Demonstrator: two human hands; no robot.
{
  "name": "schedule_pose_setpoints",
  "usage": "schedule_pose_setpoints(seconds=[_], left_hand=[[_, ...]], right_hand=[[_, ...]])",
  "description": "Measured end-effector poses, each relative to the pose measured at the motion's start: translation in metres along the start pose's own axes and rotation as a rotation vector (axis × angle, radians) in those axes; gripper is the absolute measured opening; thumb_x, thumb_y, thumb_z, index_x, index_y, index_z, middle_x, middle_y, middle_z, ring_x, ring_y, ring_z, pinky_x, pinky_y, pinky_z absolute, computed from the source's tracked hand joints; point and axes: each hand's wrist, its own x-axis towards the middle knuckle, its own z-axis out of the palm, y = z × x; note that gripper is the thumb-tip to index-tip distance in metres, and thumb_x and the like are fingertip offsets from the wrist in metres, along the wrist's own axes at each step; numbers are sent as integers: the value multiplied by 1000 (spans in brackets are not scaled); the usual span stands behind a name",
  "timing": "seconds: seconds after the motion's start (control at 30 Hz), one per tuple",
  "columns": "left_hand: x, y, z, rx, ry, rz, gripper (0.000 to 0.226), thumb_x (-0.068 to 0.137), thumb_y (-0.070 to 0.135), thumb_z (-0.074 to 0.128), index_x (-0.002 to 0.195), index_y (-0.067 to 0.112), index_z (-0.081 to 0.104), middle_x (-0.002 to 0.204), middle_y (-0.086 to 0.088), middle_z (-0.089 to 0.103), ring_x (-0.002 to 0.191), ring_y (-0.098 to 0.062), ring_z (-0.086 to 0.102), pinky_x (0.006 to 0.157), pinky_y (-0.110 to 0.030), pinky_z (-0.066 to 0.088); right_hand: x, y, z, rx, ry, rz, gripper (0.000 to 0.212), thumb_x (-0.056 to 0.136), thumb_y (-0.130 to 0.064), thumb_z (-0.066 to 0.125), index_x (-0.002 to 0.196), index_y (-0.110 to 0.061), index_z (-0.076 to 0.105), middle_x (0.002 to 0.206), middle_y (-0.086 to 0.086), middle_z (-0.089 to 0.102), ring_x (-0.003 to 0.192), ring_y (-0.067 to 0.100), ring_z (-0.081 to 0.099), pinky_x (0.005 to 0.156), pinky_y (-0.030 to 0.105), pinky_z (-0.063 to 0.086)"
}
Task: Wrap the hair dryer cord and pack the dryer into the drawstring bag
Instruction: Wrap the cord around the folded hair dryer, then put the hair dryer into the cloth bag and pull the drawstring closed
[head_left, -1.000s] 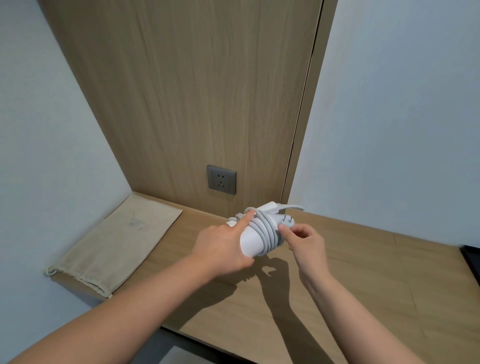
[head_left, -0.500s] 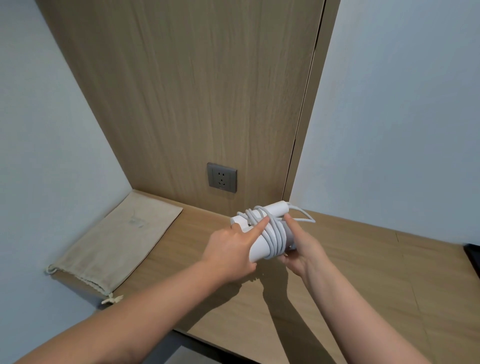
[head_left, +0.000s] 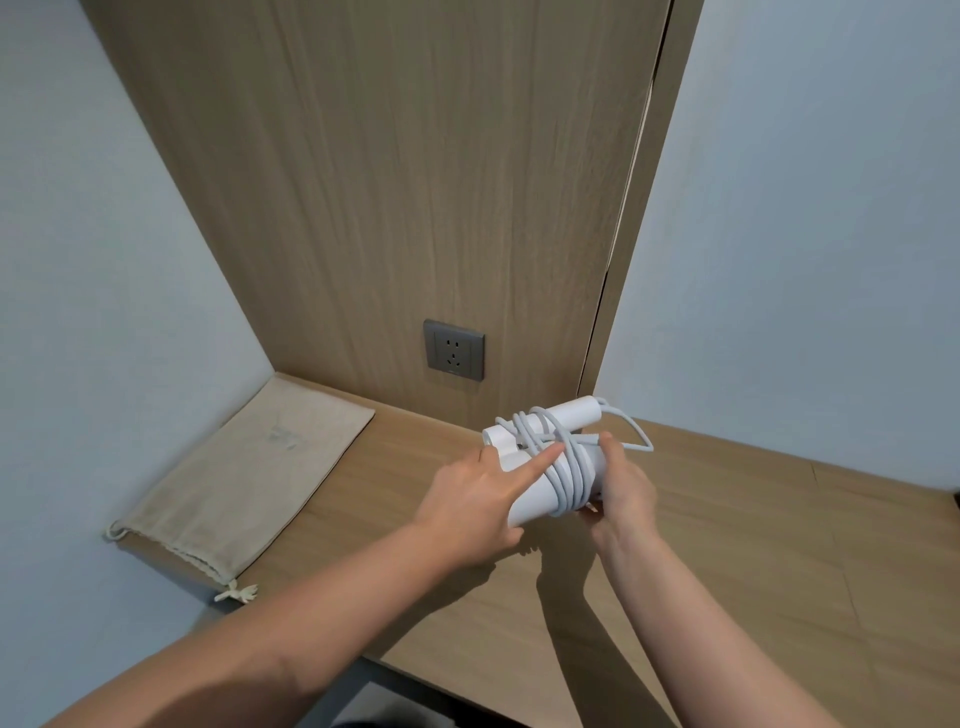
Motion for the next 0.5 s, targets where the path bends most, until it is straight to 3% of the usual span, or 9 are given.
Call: schedule_pose_setpoints(seconds=[0.1, 0.2, 0.33, 0.43, 0.5], left_hand=[[-2, -6, 8, -123, -19, -2, 91, 81, 53, 61, 148, 46, 0, 134, -9, 47, 115, -27, 49, 84, -34, 44], [-7, -15, 15, -418, -48, -84, 97, 76, 52, 70, 149, 41, 7, 139, 0, 46, 123, -21, 44, 96, -32, 39], [-14, -26, 25, -854, -14, -230, 92, 72, 37, 80, 146, 43, 25, 136, 8, 48, 121, -12, 47, 100, -31, 44], [-23, -44, 35, -1001, 9, -245, 63, 91, 28, 61, 144, 41, 29, 129, 5, 53, 114, -10, 54, 97, -27, 45], [-28, -66, 45, -974, 77, -316, 47, 100, 28, 45, 145, 34, 32, 127, -2, 55, 112, -14, 56, 99, -31, 45]], right_hand=[[5, 0, -4, 7, 21, -21, 12, 82, -26, 65, 83, -14, 62, 88, 8, 66, 77, 25, 63, 83, 47, 55], [13, 4, -8, 27, 27, 17, 13, 79, -22, 64, 86, -11, 63, 85, 9, 65, 70, 24, 60, 68, 39, 54], [26, 16, -8, 83, -34, 136, 32, 78, -24, 65, 106, -9, 64, 106, 13, 70, 97, 30, 68, 88, 48, 54], [29, 24, -3, 73, -30, 189, 29, 83, -24, 63, 108, -10, 62, 107, 12, 68, 98, 28, 66, 90, 47, 54], [28, 32, 5, 63, -43, 204, 21, 84, -23, 62, 101, -10, 61, 109, 13, 67, 98, 29, 66, 90, 48, 53]])
